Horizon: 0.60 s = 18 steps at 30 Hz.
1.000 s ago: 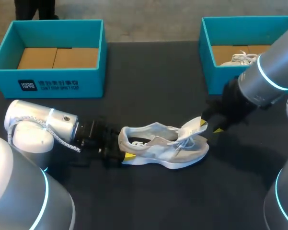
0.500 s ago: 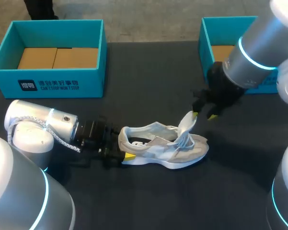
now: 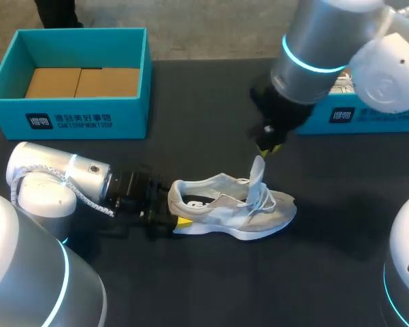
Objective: Take the shoe out of the shoebox, open the shoe tongue, remove and reinsert the insole, then place the shoe into the shoebox
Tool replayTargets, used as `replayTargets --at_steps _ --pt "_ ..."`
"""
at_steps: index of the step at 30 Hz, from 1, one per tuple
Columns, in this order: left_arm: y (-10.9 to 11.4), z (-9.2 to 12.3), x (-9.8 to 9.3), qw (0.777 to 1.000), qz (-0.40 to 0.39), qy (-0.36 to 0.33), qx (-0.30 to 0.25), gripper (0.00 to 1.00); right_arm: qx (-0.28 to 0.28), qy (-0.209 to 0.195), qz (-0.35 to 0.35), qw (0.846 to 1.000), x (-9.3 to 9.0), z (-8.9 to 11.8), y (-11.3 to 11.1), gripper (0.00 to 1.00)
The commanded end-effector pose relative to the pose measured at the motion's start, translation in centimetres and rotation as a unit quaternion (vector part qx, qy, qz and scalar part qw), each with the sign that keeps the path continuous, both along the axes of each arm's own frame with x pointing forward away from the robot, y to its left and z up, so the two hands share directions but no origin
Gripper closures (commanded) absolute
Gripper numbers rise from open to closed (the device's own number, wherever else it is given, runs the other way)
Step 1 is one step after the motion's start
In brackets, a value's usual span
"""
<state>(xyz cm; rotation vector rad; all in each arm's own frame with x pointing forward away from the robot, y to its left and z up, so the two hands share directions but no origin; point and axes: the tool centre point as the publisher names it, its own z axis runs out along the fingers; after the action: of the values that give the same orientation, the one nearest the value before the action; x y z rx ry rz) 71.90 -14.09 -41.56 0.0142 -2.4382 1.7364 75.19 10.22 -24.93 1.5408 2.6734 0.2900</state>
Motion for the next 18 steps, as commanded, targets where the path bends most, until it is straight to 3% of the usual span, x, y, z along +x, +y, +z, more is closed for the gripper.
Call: replayTargets --at_steps 1,6,13,18 --pt "-0.1 -0.3 0.1 1.0 0.0 0.0 0.0 1.0 -0.02 -0.027 0.084 0.996 -0.2 0.6 0.7 1.0" --pt "-0.1 -0.3 0.1 1.0 0.0 0.0 0.0 1.0 -0.022 -0.054 0.173 0.983 -0.6 1.4 0.7 1.0" --pt "-0.1 -0.3 0.1 1.0 0.0 0.0 0.0 1.0 -0.033 -0.082 0.292 0.952 -0.8 2.3 1.1 1.0" --pt "-0.1 -0.3 0.1 1.0 0.0 0.0 0.0 1.0 -0.041 -0.078 0.296 0.951 -0.5 2.2 1.4 1.0"
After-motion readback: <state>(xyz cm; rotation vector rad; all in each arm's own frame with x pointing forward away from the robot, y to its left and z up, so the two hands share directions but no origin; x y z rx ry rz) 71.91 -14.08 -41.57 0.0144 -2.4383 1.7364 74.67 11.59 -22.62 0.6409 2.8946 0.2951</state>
